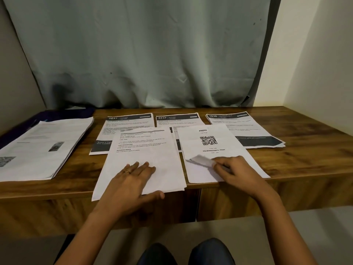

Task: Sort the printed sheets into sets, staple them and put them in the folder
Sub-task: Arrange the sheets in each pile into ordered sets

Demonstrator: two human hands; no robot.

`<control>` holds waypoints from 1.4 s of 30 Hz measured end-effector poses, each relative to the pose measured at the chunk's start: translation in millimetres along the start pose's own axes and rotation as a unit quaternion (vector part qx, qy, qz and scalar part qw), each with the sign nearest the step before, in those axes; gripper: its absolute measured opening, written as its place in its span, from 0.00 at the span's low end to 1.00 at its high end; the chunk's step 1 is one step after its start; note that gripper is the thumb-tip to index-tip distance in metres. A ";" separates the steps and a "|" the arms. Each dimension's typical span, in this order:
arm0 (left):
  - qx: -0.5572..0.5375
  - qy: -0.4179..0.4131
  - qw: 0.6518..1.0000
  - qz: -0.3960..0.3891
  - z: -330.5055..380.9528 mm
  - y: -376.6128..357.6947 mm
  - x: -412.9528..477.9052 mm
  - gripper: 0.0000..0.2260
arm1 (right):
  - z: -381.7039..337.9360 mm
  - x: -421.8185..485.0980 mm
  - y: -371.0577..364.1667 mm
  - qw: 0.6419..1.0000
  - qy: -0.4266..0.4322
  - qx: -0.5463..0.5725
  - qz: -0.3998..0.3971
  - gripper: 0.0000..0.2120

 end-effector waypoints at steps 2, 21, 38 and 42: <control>-0.003 0.001 1.000 0.002 -0.5 0.2 -0.4 0.56 | 0.0 0.1 4.6 0.997 -0.002 0.019 0.073 0.10; -0.268 0.102 0.870 0.401 -45.3 55.8 -44.8 0.41 | -174.2 50.0 -99.4 0.980 0.182 -0.080 0.029 0.17; 0.059 -0.052 0.989 0.127 -8.6 1.7 -19.5 0.36 | -11.9 4.5 -30.9 0.980 -0.031 -0.189 -0.055 0.44; 0.046 -0.025 0.995 0.087 -7.8 -10.2 -17.1 0.35 | 6.4 -6.8 -27.7 0.982 -0.024 -0.162 -0.092 0.39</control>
Point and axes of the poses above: each hand's wrist, its own x-axis towards the middle knuckle, its own y-axis out of the back of the hand, z = x × y, the point moved 4 cm from there along x, towards the middle knuckle, and after that the axes turned 2 degrees about -y, right-handed, at the moved point
